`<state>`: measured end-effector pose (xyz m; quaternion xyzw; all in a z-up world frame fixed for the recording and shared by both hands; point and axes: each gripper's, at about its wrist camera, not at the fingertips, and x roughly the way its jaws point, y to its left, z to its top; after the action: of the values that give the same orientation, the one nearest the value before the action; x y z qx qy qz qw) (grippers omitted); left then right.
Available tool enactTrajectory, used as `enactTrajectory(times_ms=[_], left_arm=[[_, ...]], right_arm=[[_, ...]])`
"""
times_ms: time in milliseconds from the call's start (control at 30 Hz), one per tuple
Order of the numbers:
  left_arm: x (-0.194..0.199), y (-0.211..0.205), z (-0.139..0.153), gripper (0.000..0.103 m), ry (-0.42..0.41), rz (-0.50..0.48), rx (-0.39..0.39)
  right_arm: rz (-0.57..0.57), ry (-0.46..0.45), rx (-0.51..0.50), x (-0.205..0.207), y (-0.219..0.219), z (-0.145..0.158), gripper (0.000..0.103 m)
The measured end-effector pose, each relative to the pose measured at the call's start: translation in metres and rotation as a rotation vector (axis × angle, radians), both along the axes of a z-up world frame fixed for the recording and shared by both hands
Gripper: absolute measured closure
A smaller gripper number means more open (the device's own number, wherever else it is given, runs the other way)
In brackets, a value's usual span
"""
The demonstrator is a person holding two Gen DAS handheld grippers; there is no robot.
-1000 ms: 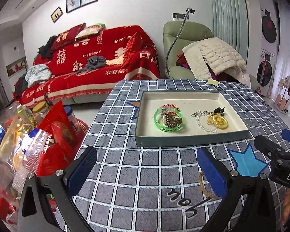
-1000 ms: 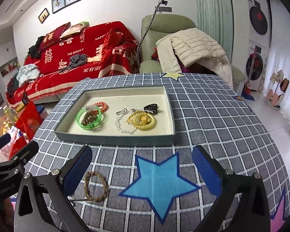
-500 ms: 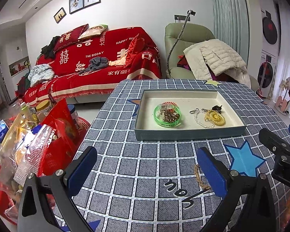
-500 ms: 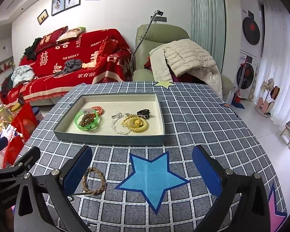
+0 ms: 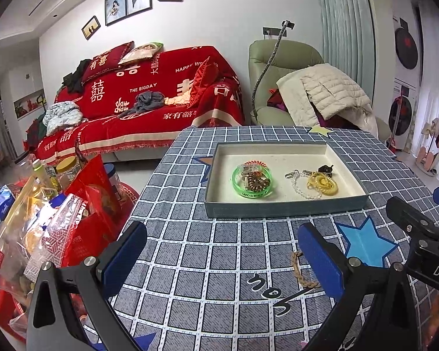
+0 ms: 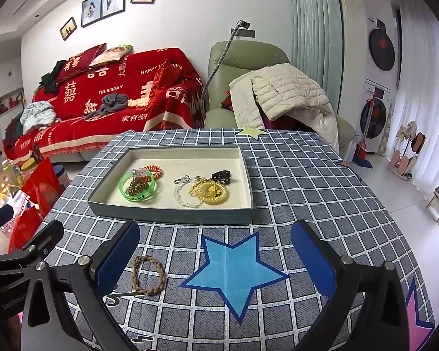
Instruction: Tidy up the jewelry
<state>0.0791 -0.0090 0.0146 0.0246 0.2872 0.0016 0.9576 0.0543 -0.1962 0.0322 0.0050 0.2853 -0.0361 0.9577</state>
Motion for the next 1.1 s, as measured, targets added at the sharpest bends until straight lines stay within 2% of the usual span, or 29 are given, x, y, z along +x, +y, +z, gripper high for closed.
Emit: enactTrajectory(times_ms=[1100], left_arm=[[0.0029,0.0004,0.0032,0.0,0.003,-0.003,-0.007]], right_arm=[[0.004,0.002,0.01,0.0001,0.0013,-0.0016,0.0]])
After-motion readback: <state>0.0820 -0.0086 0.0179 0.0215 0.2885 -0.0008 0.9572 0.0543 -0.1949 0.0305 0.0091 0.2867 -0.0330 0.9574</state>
